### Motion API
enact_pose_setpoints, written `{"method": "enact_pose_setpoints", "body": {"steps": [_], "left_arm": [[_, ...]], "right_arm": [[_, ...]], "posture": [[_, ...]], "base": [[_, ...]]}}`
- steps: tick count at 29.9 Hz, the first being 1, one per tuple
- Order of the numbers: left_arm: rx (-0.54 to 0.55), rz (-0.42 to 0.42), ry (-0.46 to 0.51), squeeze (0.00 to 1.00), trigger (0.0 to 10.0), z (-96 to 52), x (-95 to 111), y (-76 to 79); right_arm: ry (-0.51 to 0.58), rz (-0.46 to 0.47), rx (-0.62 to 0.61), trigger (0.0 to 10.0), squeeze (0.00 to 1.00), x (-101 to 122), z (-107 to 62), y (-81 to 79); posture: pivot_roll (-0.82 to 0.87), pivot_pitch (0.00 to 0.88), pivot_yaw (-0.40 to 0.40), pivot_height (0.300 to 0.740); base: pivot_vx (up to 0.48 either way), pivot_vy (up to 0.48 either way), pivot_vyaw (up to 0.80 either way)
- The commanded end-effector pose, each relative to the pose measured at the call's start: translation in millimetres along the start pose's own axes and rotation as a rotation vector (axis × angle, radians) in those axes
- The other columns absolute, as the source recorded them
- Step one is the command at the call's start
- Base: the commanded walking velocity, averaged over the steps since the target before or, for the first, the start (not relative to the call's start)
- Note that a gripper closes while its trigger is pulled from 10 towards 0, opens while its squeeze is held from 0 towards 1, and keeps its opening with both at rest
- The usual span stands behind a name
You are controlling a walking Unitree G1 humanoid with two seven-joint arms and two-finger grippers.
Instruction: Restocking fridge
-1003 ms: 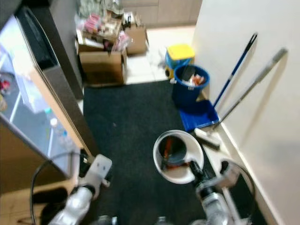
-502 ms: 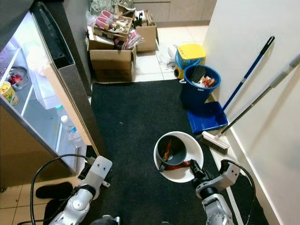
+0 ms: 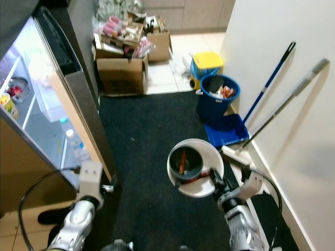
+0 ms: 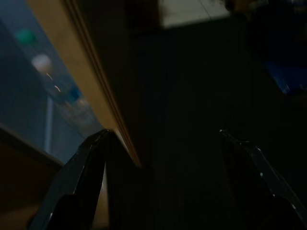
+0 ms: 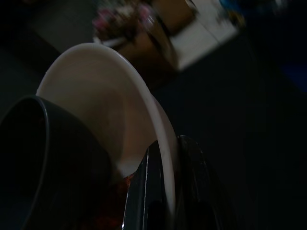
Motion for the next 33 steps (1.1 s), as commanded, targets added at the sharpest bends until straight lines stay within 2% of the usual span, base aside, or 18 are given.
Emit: {"method": "enact_pose_setpoints", "body": {"steps": [1, 4, 7, 10, 12, 13, 14, 20, 24, 28, 33], "left_arm": [[0.039, 0.036, -0.006, 0.0, 10.0, -1.5, 0, -14.1], [0.035, 0.077, 0.015, 0.0, 10.0, -3.9, 8, -23.8], [0.045, 0.079, -0.012, 0.0, 10.0, -14.0, 0, -33.4], [0.083, 0.069, -0.022, 0.0, 10.0, -17.3, -4, -41.7], [0.2, 0.041, -0.045, 0.0, 10.0, -23.6, -9, -65.0], [0.2, 0.041, -0.045, 0.0, 10.0, -23.6, -9, -65.0], [0.26, 0.03, -0.052, 0.0, 10.0, -25.3, -10, -76.7], [0.22, 0.067, -0.031, 0.0, 10.0, -22.7, -4, -68.3], [0.144, 0.109, -0.029, 0.0, 10.0, -17.6, -4, -45.5], [0.134, 0.115, -0.034, 0.0, 10.0, -16.5, -5, -40.3], [0.13, 0.119, -0.038, 0.0, 10.0, -16.3, -6, -37.5]], "right_arm": [[0.034, -0.023, 0.018, 10.0, 0.0, 11, 3.1, -5.8], [0.108, -0.032, 0.093, 10.0, 0.0, 36, 12.4, -29.5], [0.1, -0.051, 0.128, 10.0, 0.0, 34, 13.6, -39.3], [0.086, -0.049, 0.121, 10.0, 0.0, 29, 12.3, -37.4], [0.056, -0.039, 0.096, 10.0, 0.0, 18, 7.9, -31.9], [0.056, -0.039, 0.096, 10.0, 0.0, 18, 7.9, -31.9], [0.036, -0.03, 0.084, 10.0, 0.0, 11, 5.0, -29.8], [0.026, -0.029, 0.085, 10.0, 0.0, 10, 5.1, -32.2], [0.021, -0.04, 0.074, 10.0, 0.0, 12, 6.3, -29.8], [0.021, -0.055, 0.046, 10.0, 0.0, 11, 4.9, -23.9], [0.017, -0.075, 0.001, 10.0, 0.0, 11, 5.7, -16.9]], "posture": [[-0.07, 0.118, -0.017, 0.74], [-0.06, 0.117, -0.019, 0.74], [-0.06, 0.118, -0.019, 0.74], [-0.06, 0.119, -0.02, 0.74], [-0.05, 0.121, -0.024, 0.74], [-0.05, 0.121, -0.024, 0.74], [-0.04, 0.118, -0.026, 0.74], [-0.04, 0.115, -0.027, 0.74], [-0.06, 0.112, -0.029, 0.74], [-0.06, 0.113, -0.028, 0.74], [-0.05, 0.115, -0.027, 0.74]], "base": [[0.0, 0.0, 0.0], [0.0, 0.0, 0.0], [0.0, 0.0, 0.0], [0.0, 0.0, 0.0], [0.0, 0.0, 0.0], [0.0, 0.0, 0.0], [0.0, 0.0, 0.0], [0.0, 0.0, 0.0], [0.0, 0.0, 0.0], [0.0, 0.0, 0.0], [0.0, 0.0, 0.8]]}}
Point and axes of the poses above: a point about 5 cm out from each wrist's last joint towards the gripper, its own z axis pointing out of the wrist towards the gripper, its own x axis along the axis of the wrist's last joint, y = z × x, the point moved 5 cm from there along z, pointing out of the wrist towards the gripper, and after that the axes turned 11 degrees about -z, right-handed, at the moved point
